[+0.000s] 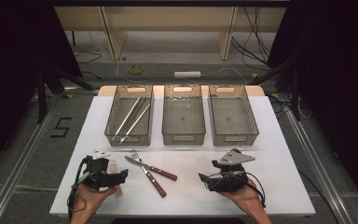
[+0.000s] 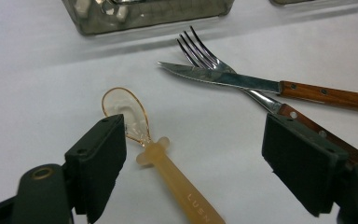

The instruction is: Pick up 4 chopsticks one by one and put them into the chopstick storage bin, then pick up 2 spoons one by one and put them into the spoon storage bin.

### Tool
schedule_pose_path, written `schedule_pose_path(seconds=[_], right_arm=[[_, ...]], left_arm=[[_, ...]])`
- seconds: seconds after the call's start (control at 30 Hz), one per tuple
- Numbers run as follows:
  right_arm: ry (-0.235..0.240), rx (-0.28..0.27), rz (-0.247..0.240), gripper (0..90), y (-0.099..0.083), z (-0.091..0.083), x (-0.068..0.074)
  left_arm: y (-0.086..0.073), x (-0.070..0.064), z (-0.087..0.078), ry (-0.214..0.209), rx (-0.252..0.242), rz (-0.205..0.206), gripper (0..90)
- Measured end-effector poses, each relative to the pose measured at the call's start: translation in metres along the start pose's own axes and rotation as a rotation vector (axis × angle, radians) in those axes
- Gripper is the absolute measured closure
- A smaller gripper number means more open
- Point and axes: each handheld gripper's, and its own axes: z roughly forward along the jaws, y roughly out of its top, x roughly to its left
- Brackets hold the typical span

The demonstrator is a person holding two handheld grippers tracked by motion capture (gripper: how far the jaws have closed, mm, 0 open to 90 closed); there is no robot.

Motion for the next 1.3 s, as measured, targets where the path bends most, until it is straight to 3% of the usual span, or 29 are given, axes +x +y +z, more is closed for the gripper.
schedule_pose_path(seconds=[0.57, 1.13, 1.3], right_arm=[[-0.006, 0.001, -0.001, 31.2, -0.001, -0.001, 0.0], [-0.01, 0.002, -0.005, 31.3, 0.0, 0.0, 0.002], [-0.015, 0.0, -0.006, 31.4, 0.001, -0.001, 0.004]], left_arm=[[-0.01, 0.0, 0.003, -0.002, 0.05, -0.021, 19.4], [-0.014, 0.002, 0.012, 0.011, 0.087, -0.057, 35.0], [-0.017, 0.003, 0.017, 0.02, 0.121, -0.055, 38.1]])
